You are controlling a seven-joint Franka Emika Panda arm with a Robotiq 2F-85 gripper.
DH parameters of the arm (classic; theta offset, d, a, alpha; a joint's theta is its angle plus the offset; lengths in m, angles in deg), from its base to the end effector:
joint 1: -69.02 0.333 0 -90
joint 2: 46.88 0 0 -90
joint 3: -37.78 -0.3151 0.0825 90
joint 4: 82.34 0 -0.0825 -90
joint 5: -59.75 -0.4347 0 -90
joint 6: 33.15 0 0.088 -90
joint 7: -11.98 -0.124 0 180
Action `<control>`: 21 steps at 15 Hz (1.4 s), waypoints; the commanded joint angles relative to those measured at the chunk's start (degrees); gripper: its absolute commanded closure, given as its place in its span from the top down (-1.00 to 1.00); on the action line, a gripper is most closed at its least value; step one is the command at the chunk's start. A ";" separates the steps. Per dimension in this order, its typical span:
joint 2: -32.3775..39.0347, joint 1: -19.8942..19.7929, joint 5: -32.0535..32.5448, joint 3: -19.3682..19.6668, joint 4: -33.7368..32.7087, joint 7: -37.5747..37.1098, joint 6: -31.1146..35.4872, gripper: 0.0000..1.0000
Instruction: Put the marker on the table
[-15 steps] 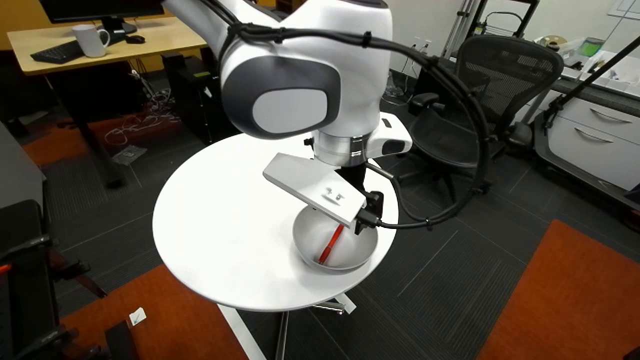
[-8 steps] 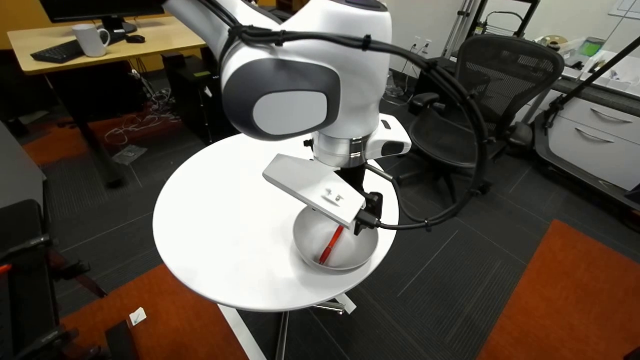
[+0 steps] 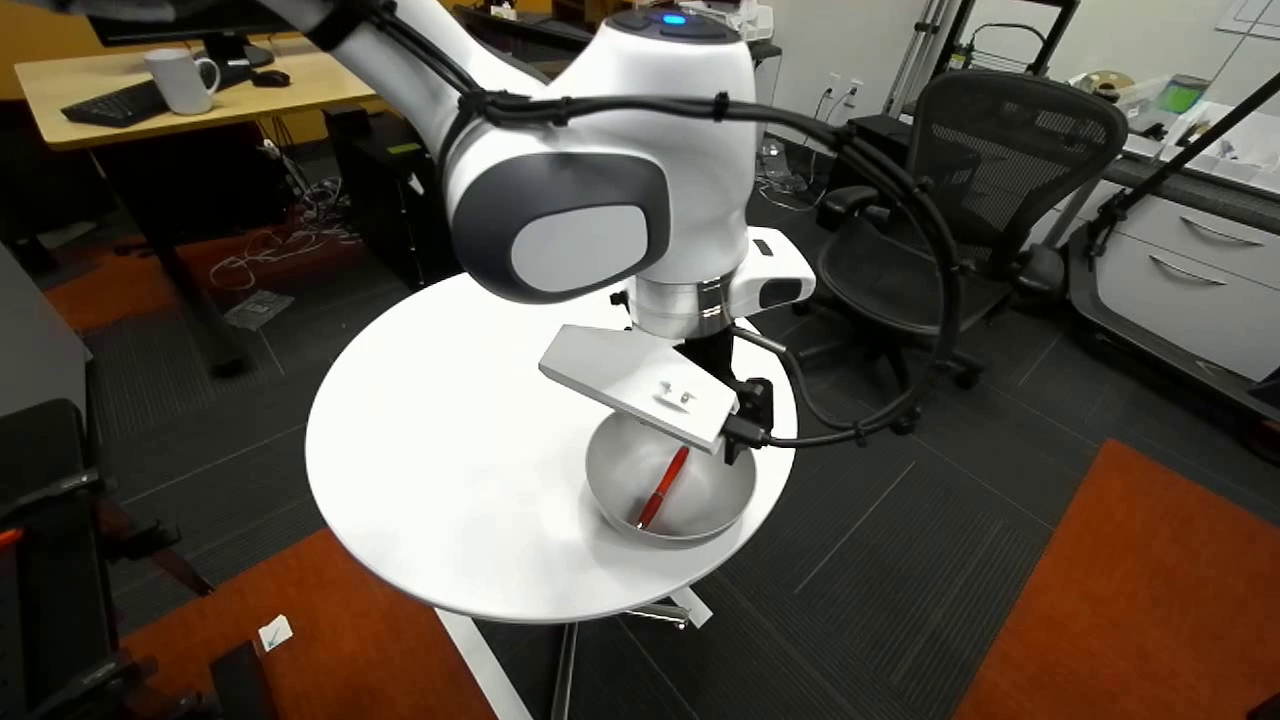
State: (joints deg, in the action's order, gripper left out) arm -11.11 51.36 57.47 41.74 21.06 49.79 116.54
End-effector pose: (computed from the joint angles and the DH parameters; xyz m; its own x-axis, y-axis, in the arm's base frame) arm 0.6580 -0.2590 0.1606 0.9532 0.2695 0.1370 0.2533 -0.9593 0.1244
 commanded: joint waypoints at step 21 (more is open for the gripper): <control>10.58 -1.42 2.65 -1.62 -7.47 -1.83 -1.25 0.17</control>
State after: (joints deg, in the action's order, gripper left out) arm -1.65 50.84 58.65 41.13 15.95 49.79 116.90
